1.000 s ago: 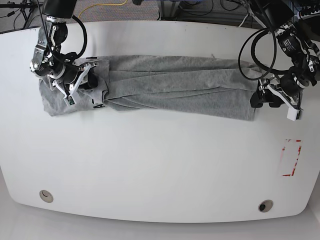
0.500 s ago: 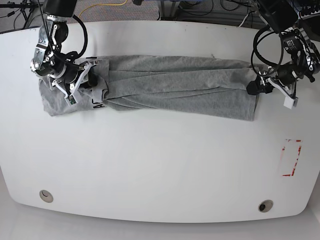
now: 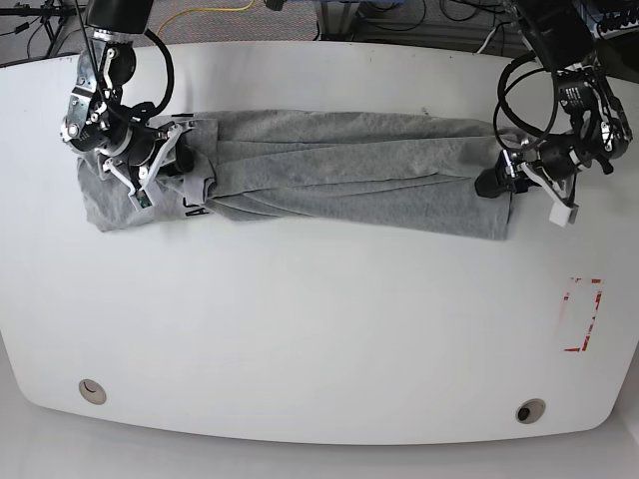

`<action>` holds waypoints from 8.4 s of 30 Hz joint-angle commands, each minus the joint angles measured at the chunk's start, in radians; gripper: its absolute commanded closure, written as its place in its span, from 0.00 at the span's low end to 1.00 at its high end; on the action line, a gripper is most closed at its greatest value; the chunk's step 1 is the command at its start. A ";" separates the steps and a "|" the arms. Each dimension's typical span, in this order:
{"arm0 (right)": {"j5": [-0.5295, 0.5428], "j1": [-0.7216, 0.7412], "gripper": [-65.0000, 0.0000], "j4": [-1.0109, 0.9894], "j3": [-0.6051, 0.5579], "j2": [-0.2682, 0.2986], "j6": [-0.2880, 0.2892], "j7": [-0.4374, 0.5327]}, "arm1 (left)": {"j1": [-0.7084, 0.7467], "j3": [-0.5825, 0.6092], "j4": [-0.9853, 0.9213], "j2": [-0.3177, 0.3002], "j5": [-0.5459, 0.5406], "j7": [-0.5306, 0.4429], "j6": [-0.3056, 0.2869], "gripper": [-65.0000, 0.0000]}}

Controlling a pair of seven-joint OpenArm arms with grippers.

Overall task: Fold the T-shirt properly
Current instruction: 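Grasp the shirt end with the left gripper, then lift and fold the held shirt end with the left gripper toward the right gripper, then lay the folded end down and press it with the left gripper, then release the right gripper and pull it away from the shirt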

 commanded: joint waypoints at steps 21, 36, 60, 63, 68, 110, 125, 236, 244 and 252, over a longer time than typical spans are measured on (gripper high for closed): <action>0.011 0.015 0.80 0.021 0.011 0.014 -0.002 0.008 | -0.024 0.139 0.027 -0.012 0.022 0.019 0.083 0.92; 0.011 0.018 0.80 0.019 0.012 0.014 -0.002 0.008 | -0.003 0.308 0.323 -0.058 0.019 0.079 0.075 0.92; 0.011 0.019 0.80 0.019 0.011 0.014 -0.002 0.008 | -0.057 0.595 0.418 0.155 0.182 0.082 -0.014 0.92; 0.011 0.019 0.80 0.019 0.009 0.014 -0.002 0.008 | -0.074 0.607 0.418 0.213 0.258 0.079 -0.014 0.92; 0.011 0.019 0.80 0.019 0.009 0.014 -0.002 0.008 | -0.098 0.608 0.401 0.299 0.370 0.055 -0.014 0.92; 0.012 0.018 0.80 0.019 0.004 0.014 -0.002 0.007 | -0.251 0.628 0.216 0.365 0.274 0.058 -0.012 0.55; 0.029 0.025 0.80 0.052 0.004 0.014 -0.002 -0.013 | -0.275 0.506 0.237 0.278 0.140 0.131 -0.014 0.55; 0.310 0.199 0.19 0.196 0.311 -0.007 -0.002 -0.250 | -0.055 0.687 0.093 -0.003 0.393 -0.117 -0.131 0.79; 0.397 0.265 0.06 0.068 0.552 0.005 -0.002 -0.351 | -0.055 0.685 0.090 -0.006 0.393 -0.119 -0.131 0.79; 0.396 0.292 0.06 -0.202 0.677 0.116 -0.002 -0.356 | -0.087 0.685 0.088 -0.006 0.395 -0.116 -0.131 0.79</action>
